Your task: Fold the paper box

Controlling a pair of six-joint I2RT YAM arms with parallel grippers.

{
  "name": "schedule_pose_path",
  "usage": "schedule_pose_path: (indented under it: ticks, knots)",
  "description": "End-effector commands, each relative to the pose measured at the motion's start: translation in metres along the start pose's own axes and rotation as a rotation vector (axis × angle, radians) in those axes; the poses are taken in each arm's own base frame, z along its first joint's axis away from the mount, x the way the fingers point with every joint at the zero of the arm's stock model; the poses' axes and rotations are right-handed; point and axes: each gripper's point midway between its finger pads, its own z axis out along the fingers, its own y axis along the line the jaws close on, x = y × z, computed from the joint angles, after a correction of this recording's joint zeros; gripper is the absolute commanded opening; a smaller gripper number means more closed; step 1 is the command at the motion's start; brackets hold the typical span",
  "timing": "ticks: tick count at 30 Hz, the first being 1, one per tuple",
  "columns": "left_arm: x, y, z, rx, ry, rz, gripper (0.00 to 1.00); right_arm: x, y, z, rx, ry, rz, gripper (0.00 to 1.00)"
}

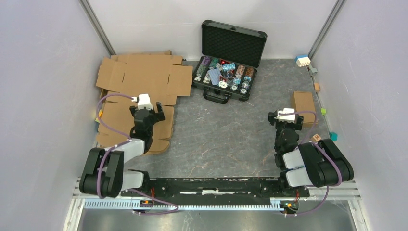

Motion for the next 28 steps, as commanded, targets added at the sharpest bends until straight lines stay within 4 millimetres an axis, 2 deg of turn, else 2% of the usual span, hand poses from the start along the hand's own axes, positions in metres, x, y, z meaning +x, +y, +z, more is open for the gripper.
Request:
schedule_pose_path:
  ticks: [1, 3, 6, 9, 12, 16, 25, 28]
  knots:
    - [-0.039, 0.010, -0.015, -0.052, -0.107, -0.110, 1.00, 0.022, -0.014, -0.039, -0.003, 0.021, -0.005, 0.98]
    - [-0.045, 0.020, -0.022, -0.103, -0.129, -0.151, 1.00, 0.020, -0.017, -0.041, 0.009, 0.012, 0.003, 0.98]
    - [-0.057, 0.021, -0.029, -0.098, -0.196, -0.203, 1.00, 0.023, -0.015, -0.039, 0.005, 0.025, -0.004, 0.98]
    - [-0.061, 0.030, -0.035, -0.169, -0.187, -0.347, 1.00, 0.022, -0.014, -0.038, 0.004, 0.025, -0.003, 0.98]
    - [-0.062, 0.043, -0.035, -0.264, -0.145, -0.364, 1.00, 0.023, -0.014, -0.038, 0.002, 0.029, -0.006, 0.98]
    - [-0.057, 0.032, -0.027, -0.213, -0.109, -0.333, 1.00, 0.023, -0.014, -0.038, 0.002, 0.028, -0.005, 0.98]
    - [-0.059, 0.037, -0.030, -0.238, -0.118, -0.344, 0.99, 0.023, -0.013, -0.037, -0.002, 0.031, -0.009, 0.98]
    - [-0.058, 0.028, -0.027, -0.184, -0.111, -0.327, 1.00, 0.024, -0.012, -0.037, -0.005, 0.035, -0.011, 0.98]
